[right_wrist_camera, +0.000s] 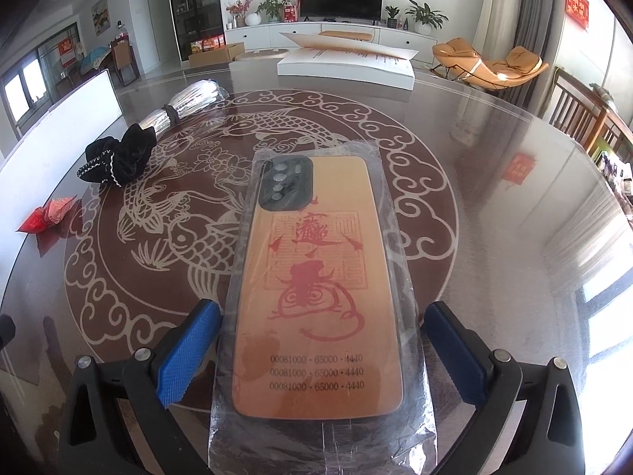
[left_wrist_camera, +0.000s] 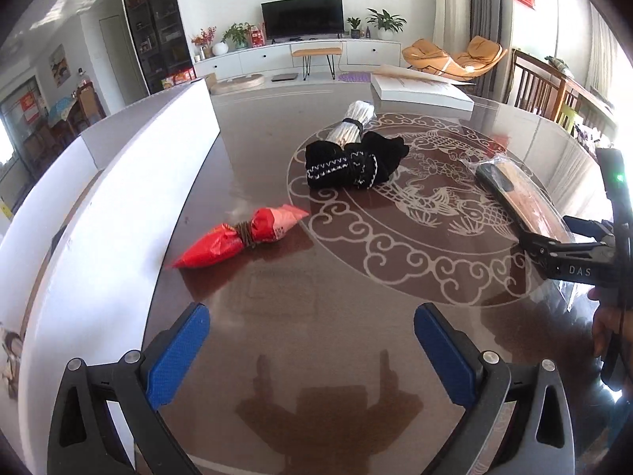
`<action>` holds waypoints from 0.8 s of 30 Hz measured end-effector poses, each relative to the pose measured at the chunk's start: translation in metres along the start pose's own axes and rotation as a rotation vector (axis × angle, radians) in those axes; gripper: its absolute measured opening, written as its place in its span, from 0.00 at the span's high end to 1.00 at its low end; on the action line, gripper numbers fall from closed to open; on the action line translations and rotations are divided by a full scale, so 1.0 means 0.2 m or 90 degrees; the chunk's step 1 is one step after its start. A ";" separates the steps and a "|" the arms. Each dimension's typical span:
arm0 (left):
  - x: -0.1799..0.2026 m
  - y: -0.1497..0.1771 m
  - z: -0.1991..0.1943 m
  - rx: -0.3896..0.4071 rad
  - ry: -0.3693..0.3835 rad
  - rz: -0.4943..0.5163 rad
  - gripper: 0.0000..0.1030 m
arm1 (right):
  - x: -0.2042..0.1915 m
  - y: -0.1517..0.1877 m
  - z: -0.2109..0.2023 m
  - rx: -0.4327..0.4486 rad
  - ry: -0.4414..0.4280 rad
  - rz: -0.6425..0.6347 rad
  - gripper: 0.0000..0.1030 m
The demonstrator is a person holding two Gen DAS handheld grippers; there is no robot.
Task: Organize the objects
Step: 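Lift the phone case with the right tool while the left tool moves over the red pouch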
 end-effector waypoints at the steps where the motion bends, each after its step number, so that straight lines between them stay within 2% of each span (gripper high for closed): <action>1: -0.03 -0.09 0.01 0.007 -0.014 0.010 0.00 | 0.00 0.00 0.00 0.000 0.001 0.000 0.00; 4: -0.08 -0.29 0.09 0.011 -0.035 0.052 0.00 | 0.00 0.00 0.00 0.000 0.000 0.000 0.00; 8: -0.13 -0.39 0.30 -0.048 -0.018 0.075 0.00 | 0.00 0.00 0.00 0.000 -0.001 0.000 0.00; 11: -0.16 -0.33 0.43 -0.099 0.025 0.047 0.00 | 0.00 0.00 0.00 0.000 0.000 0.000 0.00; 14: -0.09 -0.23 0.42 -0.094 0.097 0.040 0.02 | 0.00 0.00 0.00 0.000 0.000 0.000 0.00; 16: 0.02 -0.15 0.37 -0.070 0.102 0.073 0.07 | 0.00 0.00 0.00 0.000 0.000 0.000 0.00; 20: 0.27 -0.07 0.31 -0.048 0.111 0.111 0.07 | 0.00 0.00 0.00 0.000 0.000 0.000 0.00; 22: 0.30 -0.10 0.32 -0.050 0.093 0.077 0.01 | 0.00 0.00 0.00 0.000 0.000 0.000 0.00; 24: 0.27 -0.14 0.35 -0.052 0.076 0.026 0.00 | 0.00 0.00 0.00 0.000 0.000 0.000 0.00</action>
Point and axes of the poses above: each gripper's, at about its wrist camera, not at the fingertips, and z roughly the way its jaws point, x to its right, y to its underside, the point moved 9 cm from there along z, roughly the way its jaws point, and after that the axes turned 14 degrees about -x, right-handed, at the moved point
